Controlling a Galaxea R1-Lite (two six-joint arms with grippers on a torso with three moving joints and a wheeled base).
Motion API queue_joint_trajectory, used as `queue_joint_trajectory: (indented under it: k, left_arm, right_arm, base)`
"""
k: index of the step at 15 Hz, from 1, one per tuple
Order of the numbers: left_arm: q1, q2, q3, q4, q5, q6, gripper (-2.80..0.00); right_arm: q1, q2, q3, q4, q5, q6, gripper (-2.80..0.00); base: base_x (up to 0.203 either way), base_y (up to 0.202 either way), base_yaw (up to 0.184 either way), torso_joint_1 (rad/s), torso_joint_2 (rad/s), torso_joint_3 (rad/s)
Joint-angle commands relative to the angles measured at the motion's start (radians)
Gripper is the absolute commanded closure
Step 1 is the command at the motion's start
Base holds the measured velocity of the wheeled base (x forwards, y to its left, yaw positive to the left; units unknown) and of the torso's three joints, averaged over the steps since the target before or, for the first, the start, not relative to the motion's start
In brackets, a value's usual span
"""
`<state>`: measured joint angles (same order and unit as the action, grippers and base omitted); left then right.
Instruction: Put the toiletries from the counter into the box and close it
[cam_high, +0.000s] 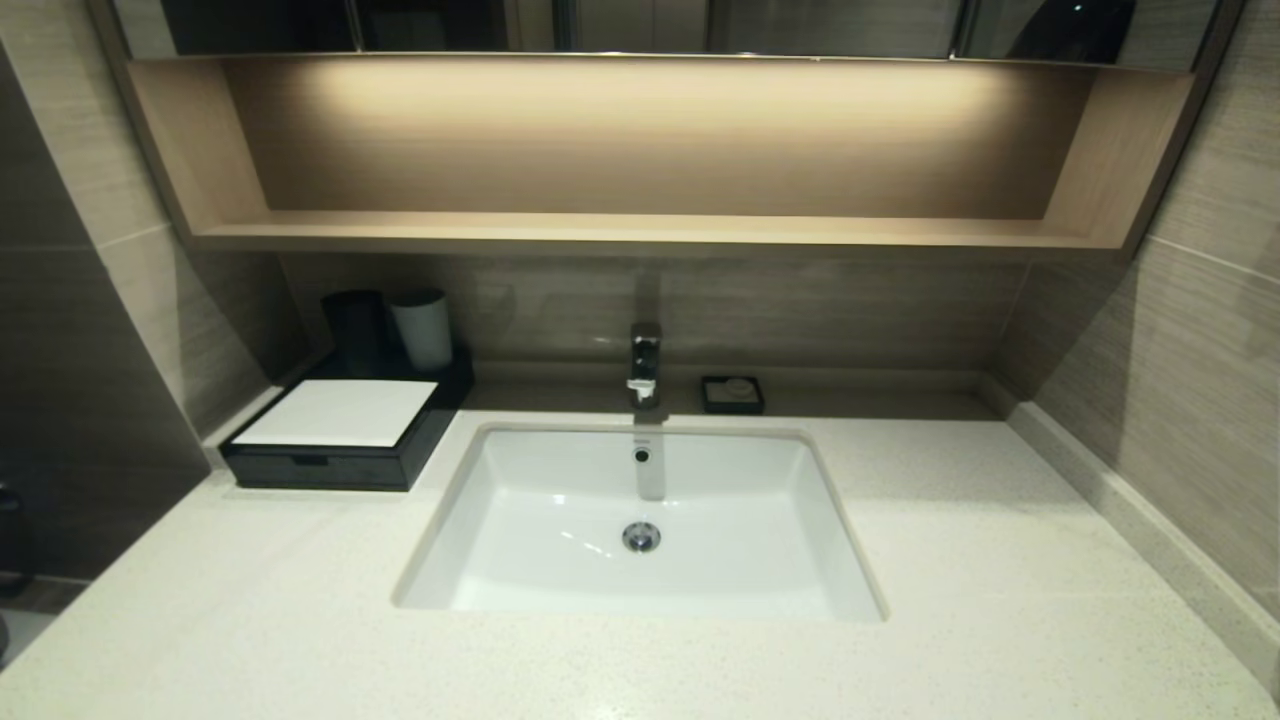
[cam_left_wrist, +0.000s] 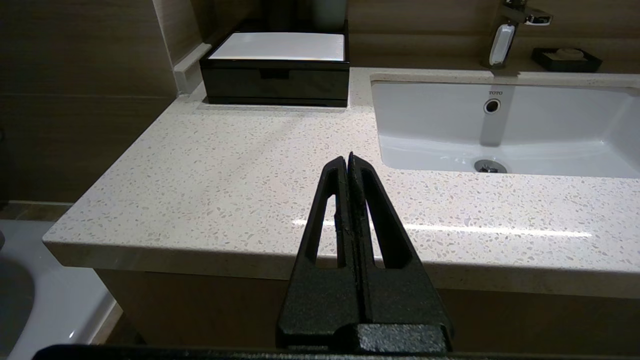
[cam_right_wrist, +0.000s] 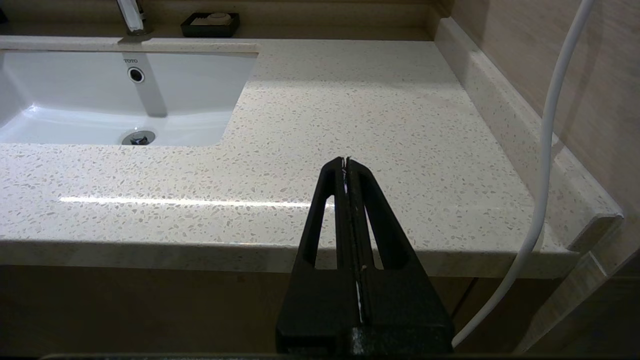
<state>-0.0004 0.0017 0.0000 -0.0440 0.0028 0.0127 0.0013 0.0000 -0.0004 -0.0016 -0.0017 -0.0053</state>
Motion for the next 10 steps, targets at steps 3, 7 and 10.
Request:
queue_joint_trajectory:
  k: [3,7,10]
  left_arm:
    - [-0.001,0.001,0.020,0.000,0.000,0.000,0.00]
    - [-0.001,0.001,0.020,0.000,0.000,0.001,0.00]
    - [0.000,0.001,0.020,0.001,0.000,0.000,0.00]
  right_arm:
    - [0.000,0.000,0.002,-0.001,0.001,-0.001,0.00]
    - [0.000,0.000,0.002,0.000,0.000,-0.001,0.00]
    - [0.000,0.000,0.001,0.000,0.000,-0.001,0.00]
  base:
    - [0.000,0.000,0.000,0.000,0.00,0.000]
    - [0.000,0.000,0.000,0.000,0.00,0.000]
    - [0.000,0.000,0.000,0.000,0.00,0.000]
